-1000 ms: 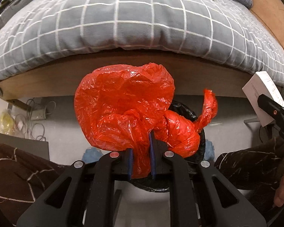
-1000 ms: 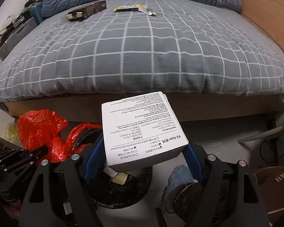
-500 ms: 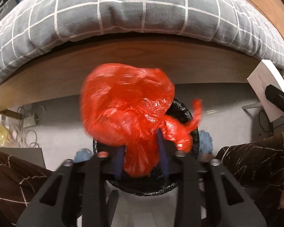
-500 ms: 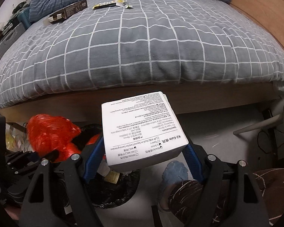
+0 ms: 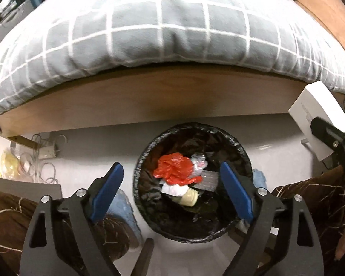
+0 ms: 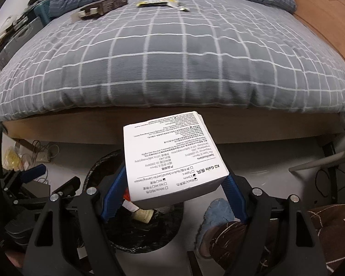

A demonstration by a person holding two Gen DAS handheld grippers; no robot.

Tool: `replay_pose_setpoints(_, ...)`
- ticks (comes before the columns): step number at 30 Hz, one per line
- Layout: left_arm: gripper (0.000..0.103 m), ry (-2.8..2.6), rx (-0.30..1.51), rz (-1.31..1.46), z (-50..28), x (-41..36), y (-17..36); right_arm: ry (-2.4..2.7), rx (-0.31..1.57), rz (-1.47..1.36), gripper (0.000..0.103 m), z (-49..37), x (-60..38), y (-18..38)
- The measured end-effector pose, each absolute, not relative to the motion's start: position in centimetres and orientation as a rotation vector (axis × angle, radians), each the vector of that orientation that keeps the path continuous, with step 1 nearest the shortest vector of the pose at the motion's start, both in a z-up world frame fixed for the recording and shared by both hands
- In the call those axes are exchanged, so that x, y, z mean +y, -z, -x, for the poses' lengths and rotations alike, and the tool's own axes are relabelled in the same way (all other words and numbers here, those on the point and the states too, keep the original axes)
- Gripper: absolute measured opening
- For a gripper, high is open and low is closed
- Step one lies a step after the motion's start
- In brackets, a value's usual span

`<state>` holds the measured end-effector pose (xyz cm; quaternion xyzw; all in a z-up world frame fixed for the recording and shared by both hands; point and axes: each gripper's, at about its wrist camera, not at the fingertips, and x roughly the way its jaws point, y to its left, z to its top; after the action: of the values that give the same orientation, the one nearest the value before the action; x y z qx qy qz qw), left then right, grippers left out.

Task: Collect trash
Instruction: 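Open the left tool to drop the red bag into the bin, then open the right tool to drop the white box into the bin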

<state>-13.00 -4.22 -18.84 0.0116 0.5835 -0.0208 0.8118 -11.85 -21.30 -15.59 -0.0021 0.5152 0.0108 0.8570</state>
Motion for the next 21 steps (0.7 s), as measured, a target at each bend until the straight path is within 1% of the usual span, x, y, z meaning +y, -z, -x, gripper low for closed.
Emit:
replay_pose_setpoints(1, 0.092, 0.035, 1.233, -0.026, 13.1, -3.7, 18.5, -0.031, 1.081, 0.007, 0.074, 11.9, -20.9, 15.6)
replay_pose_setpoints(6, 0.097, -0.010, 1.213, -0.009, 13.7, -1.1, 17.7, -0.074, 1.088, 0.023, 0.074, 12.1, -18.7, 15.8)
replay_pose_setpoints(15, 0.097, -0.079, 1.228, 0.043, 15.0, 3.5, 17.8, -0.135, 1.122, 0.066, 0.074, 12.2, -14.7, 16.7)
replay_pose_setpoints(21, 0.097, -0.103, 1.222, 0.064, 15.4, 4.8, 17.7, -0.157, 1.144, 0.071, 0.074, 12.3, -13.0, 17.1)
